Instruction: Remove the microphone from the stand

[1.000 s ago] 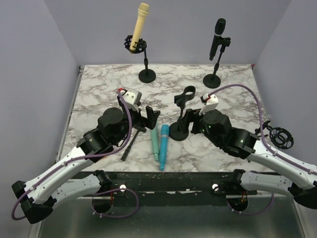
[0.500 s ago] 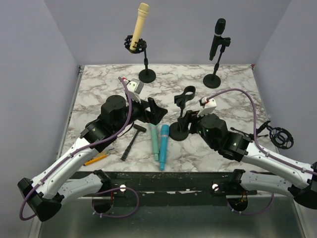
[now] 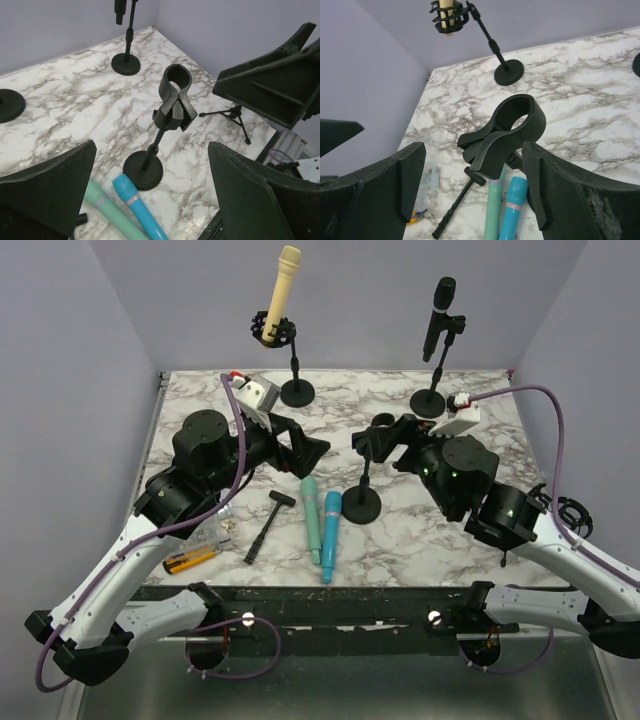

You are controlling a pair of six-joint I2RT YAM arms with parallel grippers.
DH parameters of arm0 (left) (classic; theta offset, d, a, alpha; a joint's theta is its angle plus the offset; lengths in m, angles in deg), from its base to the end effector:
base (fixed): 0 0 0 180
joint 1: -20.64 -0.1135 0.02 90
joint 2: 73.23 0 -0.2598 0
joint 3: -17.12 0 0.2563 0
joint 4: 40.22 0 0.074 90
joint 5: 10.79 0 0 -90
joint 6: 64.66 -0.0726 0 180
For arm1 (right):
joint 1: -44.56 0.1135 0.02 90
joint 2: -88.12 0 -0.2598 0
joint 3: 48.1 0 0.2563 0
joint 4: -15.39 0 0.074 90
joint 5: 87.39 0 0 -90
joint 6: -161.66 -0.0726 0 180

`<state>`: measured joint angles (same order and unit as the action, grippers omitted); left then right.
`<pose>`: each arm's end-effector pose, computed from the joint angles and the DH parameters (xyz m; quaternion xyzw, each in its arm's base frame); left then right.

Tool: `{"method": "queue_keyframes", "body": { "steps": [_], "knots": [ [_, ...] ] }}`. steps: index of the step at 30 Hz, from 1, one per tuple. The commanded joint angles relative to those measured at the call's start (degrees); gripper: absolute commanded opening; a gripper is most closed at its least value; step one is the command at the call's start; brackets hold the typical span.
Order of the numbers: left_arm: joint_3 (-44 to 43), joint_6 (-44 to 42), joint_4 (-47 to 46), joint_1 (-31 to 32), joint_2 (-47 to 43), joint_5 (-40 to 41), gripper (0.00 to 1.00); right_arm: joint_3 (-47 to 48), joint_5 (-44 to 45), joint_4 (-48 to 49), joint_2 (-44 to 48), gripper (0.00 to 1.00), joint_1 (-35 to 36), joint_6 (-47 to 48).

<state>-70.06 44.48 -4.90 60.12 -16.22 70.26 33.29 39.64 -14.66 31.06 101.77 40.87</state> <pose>0.1821 -0.1646 0.4471 0.1817 0.7151 -0.3795 0.5583 0.1687 0.1811 0.4240 0.0467 0.7332 0.2726 0.6212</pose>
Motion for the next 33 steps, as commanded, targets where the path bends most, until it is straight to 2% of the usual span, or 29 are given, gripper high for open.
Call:
{"method": "queue_keyframes", "body": {
  "steps": [1,6,11,15,27,33],
  "knots": [
    [2.43,-10.89,1.65,-0.19,-1.66,4.65,0.98,3.49,6.00,-6.20,-5.14,0.85,-1.00,-2.61],
    [9.59,-13.30,-1.66,-0.24,-4.98,8.51,0.98,6.31,5.52,-7.63,-10.40,0.84,-2.03,-1.96],
    [11.76,-15.05,-2.45,-0.29,-7.58,12.57,0.98,2.14,6.52,-7.10,-8.97,0.79,-2.22,-1.38],
    [11.60,-15.54,-2.17,-0.28,-9.20,13.65,0.98,-3.47,6.30,-3.48,-6.08,0.69,-2.24,-0.37],
    [12.59,-15.08,-3.10,-0.15,-10.79,13.48,0.98,-1.89,4.18,-9.84,-12.66,0.64,-2.60,-1.07],
    [12.67,-15.44,-2.90,-0.13,-9.98,14.42,0.98,-7.41,0.43,-11.30,-12.31,0.62,-2.62,-4.41]
  ]
}}
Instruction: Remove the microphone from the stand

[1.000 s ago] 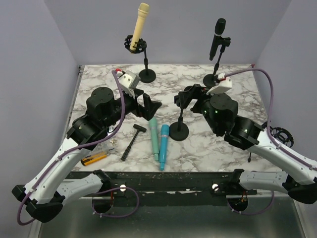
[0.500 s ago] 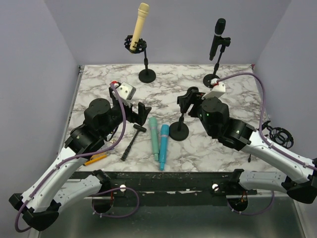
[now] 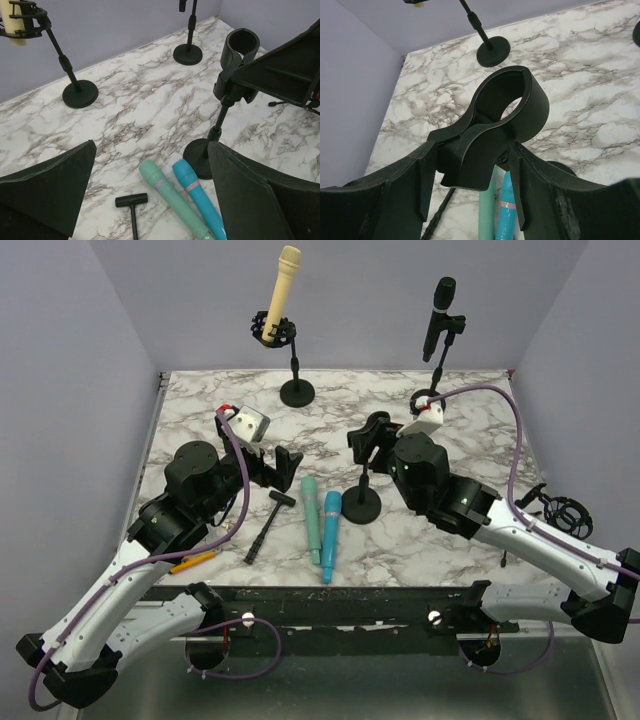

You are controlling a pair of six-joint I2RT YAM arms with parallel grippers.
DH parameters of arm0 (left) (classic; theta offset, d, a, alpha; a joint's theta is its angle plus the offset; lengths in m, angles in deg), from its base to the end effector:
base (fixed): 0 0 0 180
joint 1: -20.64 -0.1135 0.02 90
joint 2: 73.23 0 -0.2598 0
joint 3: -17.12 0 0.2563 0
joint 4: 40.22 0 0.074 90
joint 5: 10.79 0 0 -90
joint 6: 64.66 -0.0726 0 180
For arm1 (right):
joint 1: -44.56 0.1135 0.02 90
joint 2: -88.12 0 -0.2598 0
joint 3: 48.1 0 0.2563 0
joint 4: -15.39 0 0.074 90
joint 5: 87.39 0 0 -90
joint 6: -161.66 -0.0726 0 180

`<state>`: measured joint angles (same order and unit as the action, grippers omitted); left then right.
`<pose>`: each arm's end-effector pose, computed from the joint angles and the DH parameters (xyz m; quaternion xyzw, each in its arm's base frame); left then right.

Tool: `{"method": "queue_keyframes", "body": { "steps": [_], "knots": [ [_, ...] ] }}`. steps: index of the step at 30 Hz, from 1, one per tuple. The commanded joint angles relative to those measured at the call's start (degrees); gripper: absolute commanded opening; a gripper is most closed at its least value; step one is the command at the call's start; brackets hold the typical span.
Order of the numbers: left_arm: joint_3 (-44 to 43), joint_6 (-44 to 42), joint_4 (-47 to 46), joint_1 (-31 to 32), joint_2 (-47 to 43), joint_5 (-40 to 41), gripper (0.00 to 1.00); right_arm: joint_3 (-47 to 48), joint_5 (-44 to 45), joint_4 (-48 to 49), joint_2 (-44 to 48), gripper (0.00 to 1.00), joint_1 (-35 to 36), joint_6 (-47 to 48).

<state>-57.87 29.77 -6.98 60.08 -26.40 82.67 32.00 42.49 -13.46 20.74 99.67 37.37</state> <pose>0.1681 -0.1326 0.4110 0.2024 0.7094 -0.2314 0.6342 0.2067 0.2151 0.3737 0.0658 0.7761 0.2036 0.5933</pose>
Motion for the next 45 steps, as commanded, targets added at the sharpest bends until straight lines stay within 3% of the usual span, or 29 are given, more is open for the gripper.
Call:
{"method": "queue_keyframes", "body": {
  "steps": [1,12,29,45],
  "knots": [
    [0.25,-0.78,-0.43,-0.14,0.55,2.15,0.98,-7.19,-3.17,-12.91,-1.91,0.62,-0.53,-1.66],
    [-0.28,-0.31,0.11,-0.15,1.43,1.32,0.98,-16.33,-3.84,-14.29,-2.06,0.62,-0.53,-7.99],
    [0.27,0.14,-0.44,-0.15,1.70,1.22,0.98,-21.69,-1.14,-16.18,0.09,0.61,-1.16,-14.51],
    [0.56,0.23,-0.59,-0.15,2.02,1.73,0.98,-29.68,-7.21,-11.37,0.87,0.57,-4.88,-18.00]
  ]
}}
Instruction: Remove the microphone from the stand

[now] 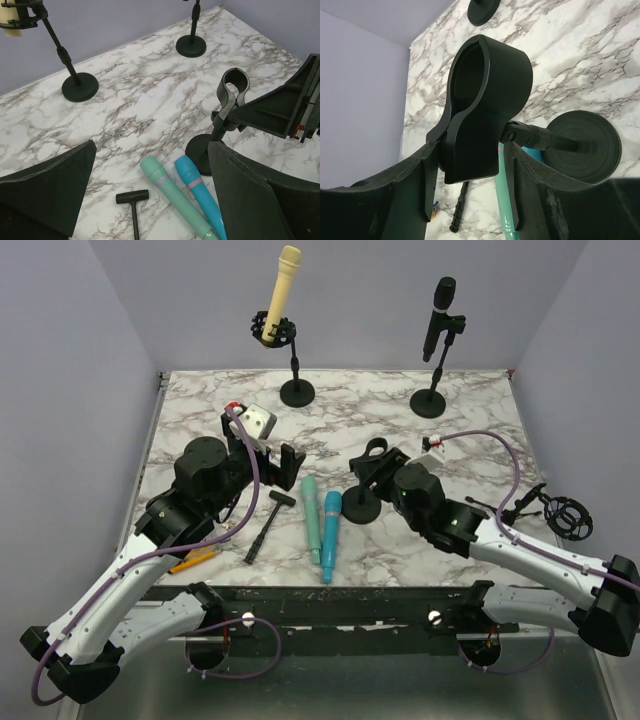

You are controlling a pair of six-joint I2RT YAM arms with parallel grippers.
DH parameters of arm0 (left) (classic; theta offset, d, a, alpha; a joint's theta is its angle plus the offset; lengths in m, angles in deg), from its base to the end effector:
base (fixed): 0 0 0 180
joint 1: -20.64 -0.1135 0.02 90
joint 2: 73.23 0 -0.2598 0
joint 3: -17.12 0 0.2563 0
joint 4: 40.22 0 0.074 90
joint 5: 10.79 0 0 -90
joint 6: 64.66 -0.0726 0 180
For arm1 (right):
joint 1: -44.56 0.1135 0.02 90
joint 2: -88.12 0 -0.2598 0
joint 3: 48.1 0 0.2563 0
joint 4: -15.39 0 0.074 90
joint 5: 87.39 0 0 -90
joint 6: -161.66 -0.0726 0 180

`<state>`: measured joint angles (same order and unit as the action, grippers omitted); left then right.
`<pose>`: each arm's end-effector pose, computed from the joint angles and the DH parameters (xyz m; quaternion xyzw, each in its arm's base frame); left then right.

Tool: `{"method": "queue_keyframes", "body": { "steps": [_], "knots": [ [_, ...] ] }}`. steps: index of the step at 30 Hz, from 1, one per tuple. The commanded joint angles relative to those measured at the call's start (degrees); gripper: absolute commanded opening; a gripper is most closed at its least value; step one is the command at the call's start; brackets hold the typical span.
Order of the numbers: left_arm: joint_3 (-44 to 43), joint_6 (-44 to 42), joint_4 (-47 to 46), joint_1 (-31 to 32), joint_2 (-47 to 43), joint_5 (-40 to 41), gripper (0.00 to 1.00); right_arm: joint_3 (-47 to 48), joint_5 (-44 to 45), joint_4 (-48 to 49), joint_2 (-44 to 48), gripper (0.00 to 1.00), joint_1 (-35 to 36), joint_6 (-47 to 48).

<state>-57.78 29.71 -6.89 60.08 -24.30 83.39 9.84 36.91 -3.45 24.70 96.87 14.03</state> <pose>0.1771 -0.1388 0.4028 0.2032 0.7229 -0.2207 0.6224 0.2042 0.1973 0.2662 0.1970 0.7945 0.2821 0.5003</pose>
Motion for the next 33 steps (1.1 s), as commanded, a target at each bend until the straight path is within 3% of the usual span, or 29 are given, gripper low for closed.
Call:
{"method": "queue_keyframes", "body": {
  "steps": [1,4,11,18,25,33],
  "knots": [
    [0.33,0.21,-0.54,-0.15,0.02,1.00,0.98,-7.82,-1.91,-20.60,-3.03,0.58,-2.13,5.93],
    [0.39,0.38,-0.59,-0.09,0.12,0.47,0.98,-5.91,-2.53,-19.66,-3.36,0.67,-2.13,9.14],
    [0.28,0.64,-0.48,-0.15,0.55,0.12,0.98,2.86,-5.53,-17.66,0.80,1.00,-2.09,22.73],
    [0.26,0.56,-0.39,-0.15,0.48,0.22,0.98,2.83,-14.89,-10.04,5.07,1.00,-2.13,37.50],
    [0.04,0.65,-0.31,-0.15,0.91,-0.40,0.98,1.53,-19.63,-5.38,6.03,1.00,-2.11,40.22],
    [-0.03,0.82,-0.13,-0.11,1.52,-0.86,0.98,6.42,-21.67,-5.70,3.72,1.00,-2.04,39.81]
  ]
}}
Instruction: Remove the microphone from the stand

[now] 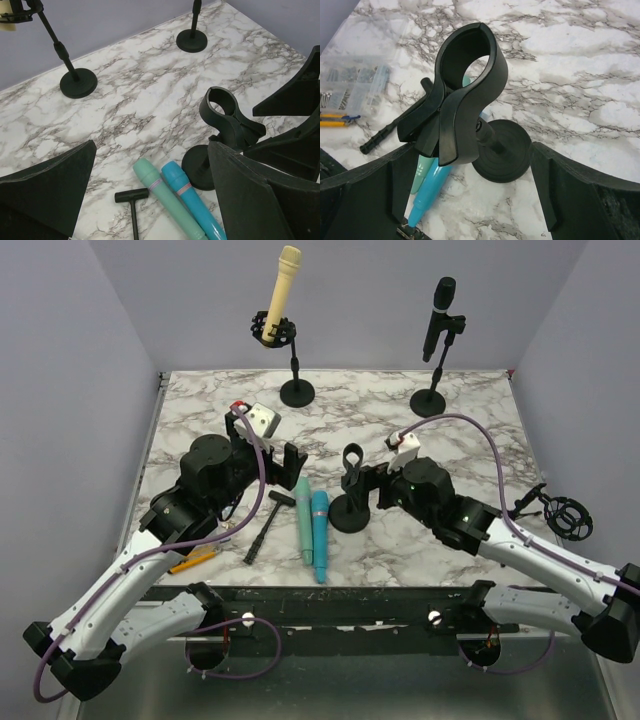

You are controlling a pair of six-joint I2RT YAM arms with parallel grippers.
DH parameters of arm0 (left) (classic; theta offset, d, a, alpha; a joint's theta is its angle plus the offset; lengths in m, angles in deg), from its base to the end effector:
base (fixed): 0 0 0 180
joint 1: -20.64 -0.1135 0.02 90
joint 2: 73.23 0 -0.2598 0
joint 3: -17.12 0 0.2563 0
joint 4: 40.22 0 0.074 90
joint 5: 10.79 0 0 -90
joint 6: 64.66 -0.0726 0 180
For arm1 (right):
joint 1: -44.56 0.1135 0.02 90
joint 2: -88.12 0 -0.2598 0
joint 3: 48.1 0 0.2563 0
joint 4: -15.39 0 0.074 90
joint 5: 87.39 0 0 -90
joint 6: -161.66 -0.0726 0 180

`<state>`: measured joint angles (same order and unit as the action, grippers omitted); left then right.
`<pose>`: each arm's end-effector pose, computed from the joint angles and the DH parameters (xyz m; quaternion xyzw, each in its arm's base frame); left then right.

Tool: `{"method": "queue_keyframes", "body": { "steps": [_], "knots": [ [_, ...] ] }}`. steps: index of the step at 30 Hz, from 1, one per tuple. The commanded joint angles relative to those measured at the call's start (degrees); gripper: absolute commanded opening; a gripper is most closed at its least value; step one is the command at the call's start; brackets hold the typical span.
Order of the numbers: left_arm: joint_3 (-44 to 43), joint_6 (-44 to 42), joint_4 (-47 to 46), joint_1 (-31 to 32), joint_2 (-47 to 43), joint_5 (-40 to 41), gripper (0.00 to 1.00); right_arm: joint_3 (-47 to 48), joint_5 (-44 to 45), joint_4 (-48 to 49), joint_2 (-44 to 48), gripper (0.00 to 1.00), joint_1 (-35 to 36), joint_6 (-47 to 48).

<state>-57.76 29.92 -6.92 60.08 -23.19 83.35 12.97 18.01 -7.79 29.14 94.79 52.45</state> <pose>0.1814 -0.1424 0.3988 0.2042 0.7292 -0.2192 0.6153 0.1918 0.2003 0.2937 -0.1455 0.8076 0.2285 0.5238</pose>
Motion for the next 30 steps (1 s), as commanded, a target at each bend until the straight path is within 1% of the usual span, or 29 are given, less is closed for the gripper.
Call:
{"method": "queue_keyframes", "body": {
  "steps": [1,3,9,14,20,26,30],
  "knots": [
    [-0.07,0.68,-0.22,-0.15,0.28,-0.98,0.98,4.47,-1.52,-2.23,-1.11,1.00,0.05,0.38],
    [0.04,0.72,-0.34,-0.13,0.14,-1.00,0.98,8.19,1.76,-5.40,-2.69,1.00,0.04,-1.23],
    [-0.09,0.70,-0.21,-0.11,0.06,-1.07,0.98,18.23,3.62,-13.15,-9.21,1.00,0.39,-4.83],
    [-0.13,0.69,-0.04,-0.15,-0.01,-1.00,0.98,27.08,10.60,-24.18,-17.25,0.99,0.81,-12.56],
    [-0.21,0.69,-0.04,-0.12,-0.43,-1.06,0.98,29.95,12.71,-28.76,-22.54,0.88,1.60,-17.01],
    [-0.27,0.69,-0.01,-0.10,-0.99,-1.15,0.98,31.18,14.82,-30.69,-25.94,0.79,2.32,-18.28],
    [-0.33,0.74,-0.04,-0.15,-1.40,-1.00,0.98,31.05,17.38,-30.88,-25.81,0.64,2.39,-18.42]
  ]
}}
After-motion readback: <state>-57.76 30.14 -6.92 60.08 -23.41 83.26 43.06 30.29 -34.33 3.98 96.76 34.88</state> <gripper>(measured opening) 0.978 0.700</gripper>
